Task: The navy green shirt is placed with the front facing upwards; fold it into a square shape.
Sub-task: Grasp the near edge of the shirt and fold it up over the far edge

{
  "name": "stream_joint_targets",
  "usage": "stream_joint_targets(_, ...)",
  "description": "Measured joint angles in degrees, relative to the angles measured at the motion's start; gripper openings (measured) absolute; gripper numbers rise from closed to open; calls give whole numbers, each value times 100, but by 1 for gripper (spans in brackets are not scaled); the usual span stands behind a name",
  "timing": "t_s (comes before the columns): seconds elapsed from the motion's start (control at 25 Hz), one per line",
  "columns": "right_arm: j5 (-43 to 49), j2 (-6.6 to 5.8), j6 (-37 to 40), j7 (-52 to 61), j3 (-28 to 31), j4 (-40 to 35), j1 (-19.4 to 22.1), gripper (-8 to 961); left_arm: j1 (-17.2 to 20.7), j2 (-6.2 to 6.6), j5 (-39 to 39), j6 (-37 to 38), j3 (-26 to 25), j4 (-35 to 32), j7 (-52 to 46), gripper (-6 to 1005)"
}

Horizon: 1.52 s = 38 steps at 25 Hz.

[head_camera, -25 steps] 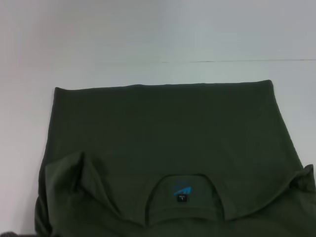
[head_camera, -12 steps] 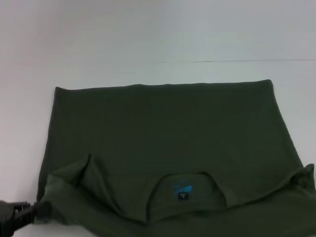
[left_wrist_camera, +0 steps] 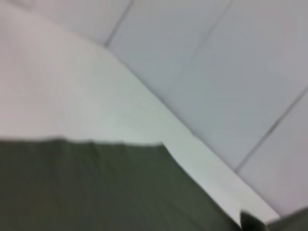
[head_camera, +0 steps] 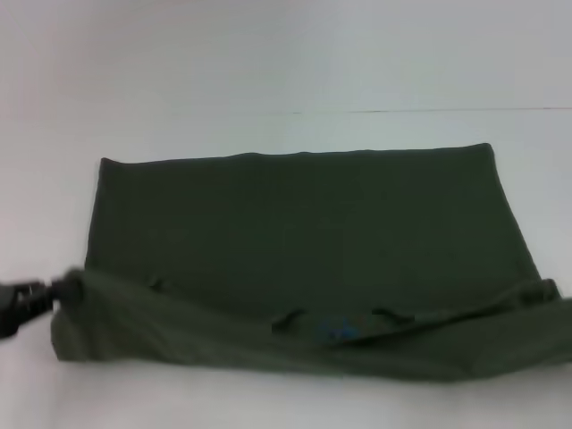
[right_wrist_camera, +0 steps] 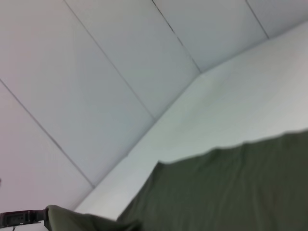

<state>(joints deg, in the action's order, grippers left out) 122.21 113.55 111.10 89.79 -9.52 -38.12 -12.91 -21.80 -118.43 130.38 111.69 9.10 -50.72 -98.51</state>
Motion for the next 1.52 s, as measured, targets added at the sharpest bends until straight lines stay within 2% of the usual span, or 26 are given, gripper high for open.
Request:
stream_joint_targets(0.16,-4,-129,-310,276,221,21,-531,41,-194,53,-457,-438,-10,72,-115,16)
stream_joint_targets(0.28,-4,-157,-610,393,233,29,-767,49,-415,78,-591,-865,4,220,-181,16)
stream_joint_targets(0.48,8,-161,-1569,605,107,103,-1351,62,-963,94,-618,-1904,95,624,-180,17)
stream_joint_targets(0.56,16,-156,-1963,612,-4,226,-1580,67,-1236,93,-623,-2568,202,849,-169,18)
stream_joint_targets(0.6,17,-157,-2163,616,-66,291,-1662,70,-1236,93,-623,-2568,202,849,-169,18)
stream_joint_targets(0.72,9,-168,-2918,624,-275,586,-1944,78,-1475,86,-632,-3310,404,1059,-143,18)
stream_joint_targets(1.04,-5,-93,-4639,572,-727,1073,-2552,99,-1870,39,-639,-4974,739,1459,-121,17)
stream_joint_targets(1.32,-6,-23,-5617,556,-941,1303,-2941,117,-2060,-29,-646,-6008,1142,1573,-102,17)
stream_joint_targets(1.52,-23,25,-6035,499,-1010,1436,-3054,130,-2156,-88,-653,-6599,1299,1664,-25,18)
